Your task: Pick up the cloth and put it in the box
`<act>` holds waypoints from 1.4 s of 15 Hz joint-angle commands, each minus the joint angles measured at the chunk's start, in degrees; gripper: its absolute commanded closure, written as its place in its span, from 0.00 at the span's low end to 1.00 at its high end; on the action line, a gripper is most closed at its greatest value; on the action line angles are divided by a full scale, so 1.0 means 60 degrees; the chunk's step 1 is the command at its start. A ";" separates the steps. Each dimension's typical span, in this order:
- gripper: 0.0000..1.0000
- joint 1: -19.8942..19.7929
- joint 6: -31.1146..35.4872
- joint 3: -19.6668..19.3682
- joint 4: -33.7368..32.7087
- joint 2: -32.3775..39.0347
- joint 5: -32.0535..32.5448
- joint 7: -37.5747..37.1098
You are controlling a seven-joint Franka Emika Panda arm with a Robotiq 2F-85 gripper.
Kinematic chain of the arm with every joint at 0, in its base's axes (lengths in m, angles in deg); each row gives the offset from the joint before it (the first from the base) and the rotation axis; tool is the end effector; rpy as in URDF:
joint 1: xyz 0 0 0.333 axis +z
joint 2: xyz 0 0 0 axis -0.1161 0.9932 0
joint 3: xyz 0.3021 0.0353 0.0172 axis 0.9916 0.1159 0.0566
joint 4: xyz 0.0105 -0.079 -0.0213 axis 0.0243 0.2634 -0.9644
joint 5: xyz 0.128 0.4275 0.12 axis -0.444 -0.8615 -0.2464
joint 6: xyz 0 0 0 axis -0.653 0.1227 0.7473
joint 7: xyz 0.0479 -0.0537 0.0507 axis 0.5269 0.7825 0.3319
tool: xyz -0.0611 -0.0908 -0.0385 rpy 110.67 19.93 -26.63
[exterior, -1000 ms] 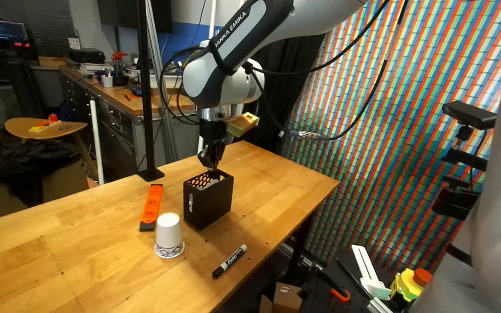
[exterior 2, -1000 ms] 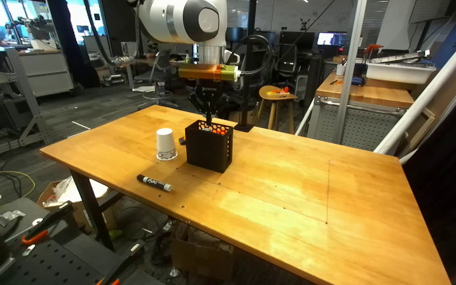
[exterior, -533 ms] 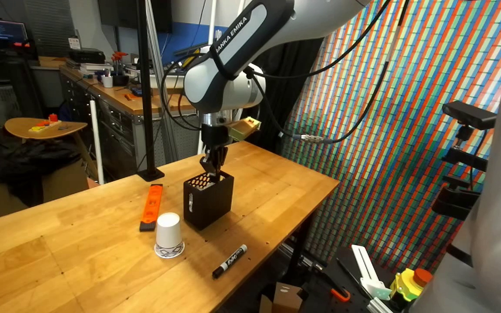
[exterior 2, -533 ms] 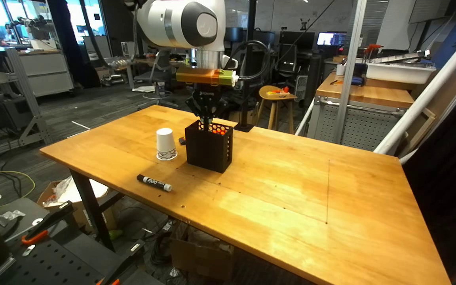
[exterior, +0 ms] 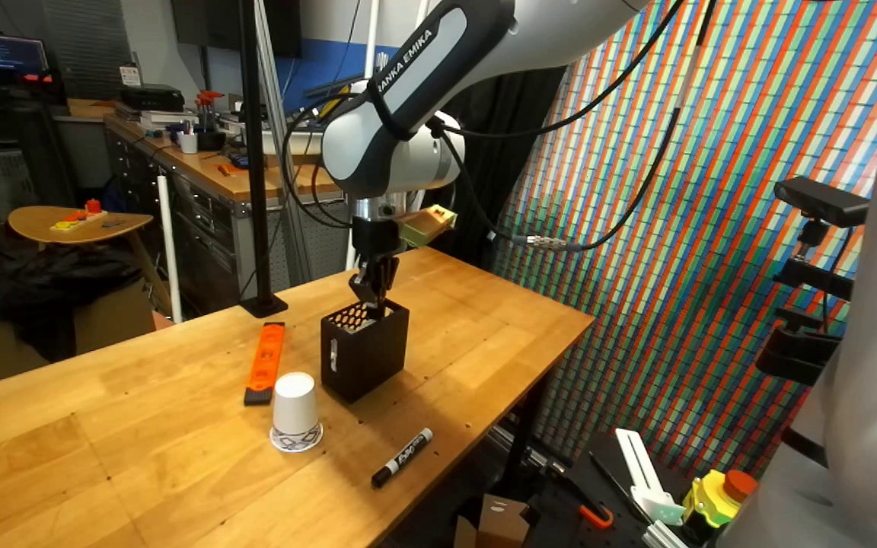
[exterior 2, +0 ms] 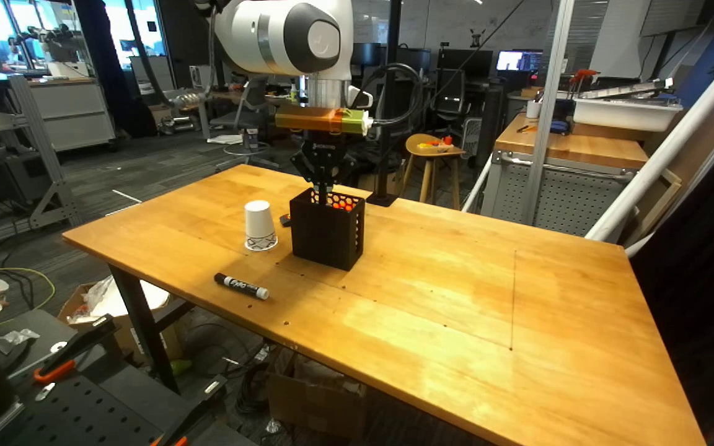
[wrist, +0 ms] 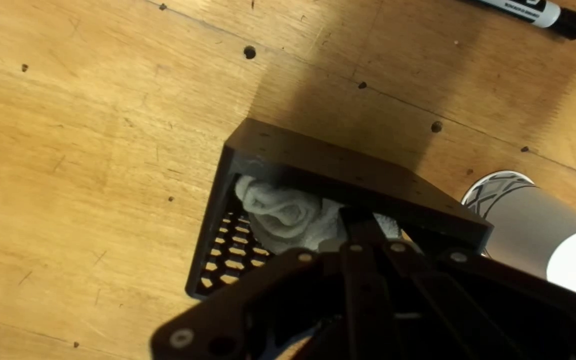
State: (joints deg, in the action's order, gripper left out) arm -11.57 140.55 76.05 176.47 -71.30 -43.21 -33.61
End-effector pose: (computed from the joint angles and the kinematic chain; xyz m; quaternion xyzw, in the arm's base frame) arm 0.6179 -0.0425 0.2170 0.9800 0.1967 -0.0297 0.0029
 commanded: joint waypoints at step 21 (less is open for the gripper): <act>1.00 0.0040 -0.0092 0.0069 -0.0891 0.0479 0.0035 -0.0045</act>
State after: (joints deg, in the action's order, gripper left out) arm -11.23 140.44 76.49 172.49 -68.64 -43.22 -33.61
